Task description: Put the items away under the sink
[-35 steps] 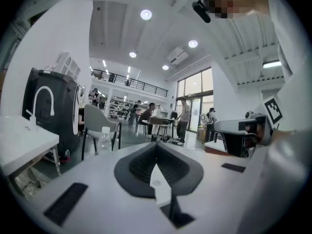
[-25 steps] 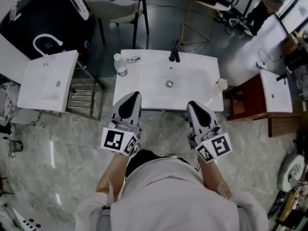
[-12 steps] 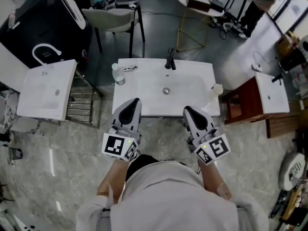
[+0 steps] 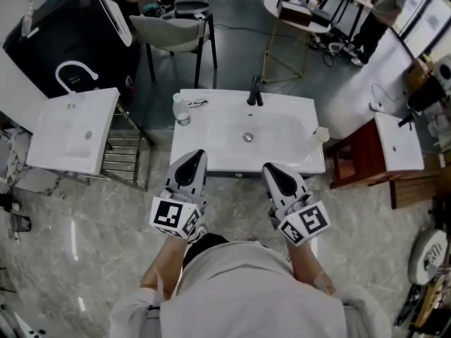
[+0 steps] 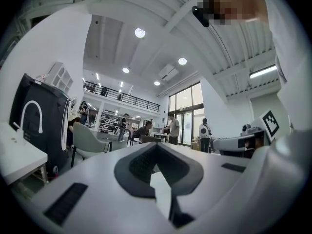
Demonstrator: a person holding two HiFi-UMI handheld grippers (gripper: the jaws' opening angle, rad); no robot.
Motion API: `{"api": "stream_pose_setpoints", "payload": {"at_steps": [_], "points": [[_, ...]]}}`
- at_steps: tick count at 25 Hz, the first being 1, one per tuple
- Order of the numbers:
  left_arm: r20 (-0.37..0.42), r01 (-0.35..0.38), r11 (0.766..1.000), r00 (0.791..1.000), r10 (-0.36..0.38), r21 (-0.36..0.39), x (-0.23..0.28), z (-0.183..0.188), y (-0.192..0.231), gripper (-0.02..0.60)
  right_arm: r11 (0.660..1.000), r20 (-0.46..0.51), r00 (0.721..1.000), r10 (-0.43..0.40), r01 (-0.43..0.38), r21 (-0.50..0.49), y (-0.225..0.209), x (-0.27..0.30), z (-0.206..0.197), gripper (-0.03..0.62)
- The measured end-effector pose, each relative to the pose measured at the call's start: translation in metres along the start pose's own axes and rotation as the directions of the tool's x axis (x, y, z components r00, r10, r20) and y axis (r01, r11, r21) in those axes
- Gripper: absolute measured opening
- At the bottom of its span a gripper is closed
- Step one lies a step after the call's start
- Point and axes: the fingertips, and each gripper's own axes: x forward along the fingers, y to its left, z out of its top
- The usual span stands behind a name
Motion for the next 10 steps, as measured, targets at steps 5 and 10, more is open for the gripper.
{"api": "stream_pose_setpoints", "payload": {"at_steps": [5,10], "points": [[-0.014,-0.013,1.0,1.0,0.013,-0.008,-0.018,0.0,0.006,0.003,1.0,-0.001,1.0,-0.008,0.008,-0.006,0.014,-0.002,-0.001,0.04],[-0.019,-0.021,0.999,1.0,0.02,-0.036,-0.028,-0.005,0.011,0.003,0.997,0.019,0.997,-0.08,0.08,-0.018,0.002,-0.01,0.001,0.04]]}}
